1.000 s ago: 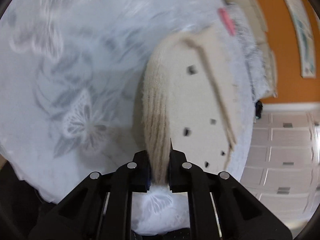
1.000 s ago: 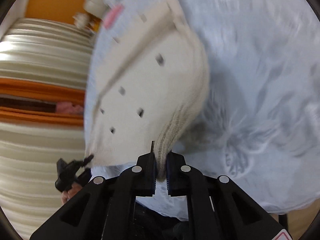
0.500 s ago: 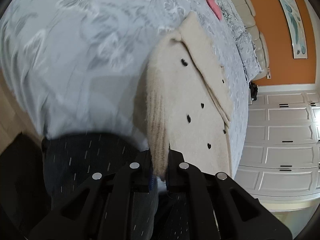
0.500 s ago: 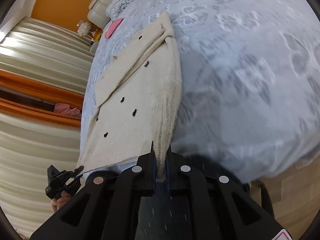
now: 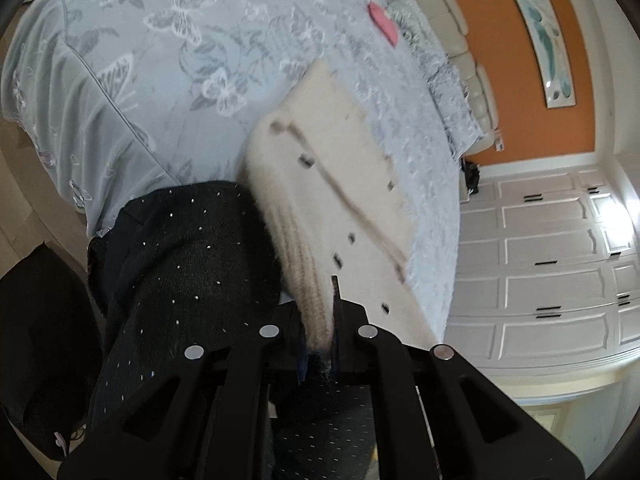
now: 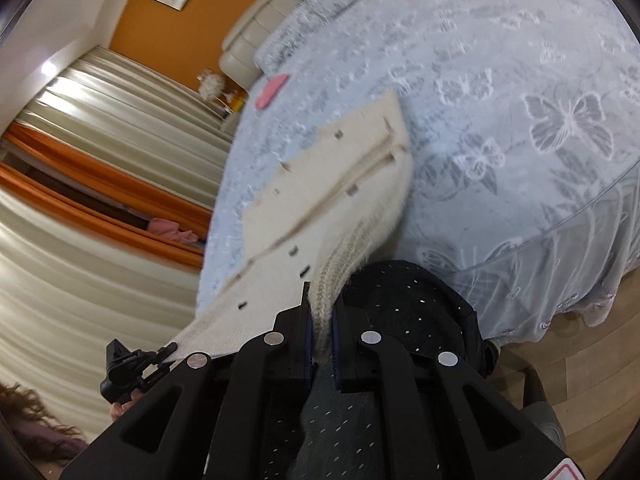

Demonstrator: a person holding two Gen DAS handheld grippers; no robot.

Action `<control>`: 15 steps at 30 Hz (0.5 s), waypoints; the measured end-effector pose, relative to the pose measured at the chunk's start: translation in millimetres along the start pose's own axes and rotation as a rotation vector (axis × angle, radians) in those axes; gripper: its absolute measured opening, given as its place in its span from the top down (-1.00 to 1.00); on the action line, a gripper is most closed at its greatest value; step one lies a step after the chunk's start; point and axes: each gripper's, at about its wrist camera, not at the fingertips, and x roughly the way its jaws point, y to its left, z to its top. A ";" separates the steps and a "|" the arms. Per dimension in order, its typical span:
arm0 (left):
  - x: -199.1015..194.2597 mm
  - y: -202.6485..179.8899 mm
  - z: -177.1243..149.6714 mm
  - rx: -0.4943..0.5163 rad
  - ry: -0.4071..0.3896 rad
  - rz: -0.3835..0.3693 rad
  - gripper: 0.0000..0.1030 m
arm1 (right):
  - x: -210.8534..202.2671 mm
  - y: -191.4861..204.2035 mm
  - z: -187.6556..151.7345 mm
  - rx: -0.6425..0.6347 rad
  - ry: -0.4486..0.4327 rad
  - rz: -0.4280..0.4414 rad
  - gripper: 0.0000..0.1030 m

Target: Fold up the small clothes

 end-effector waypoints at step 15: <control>66.3 -114.2 134.6 0.209 -0.175 -0.010 0.88 | 74.1 17.8 148.3 0.023 -0.198 0.123 0.87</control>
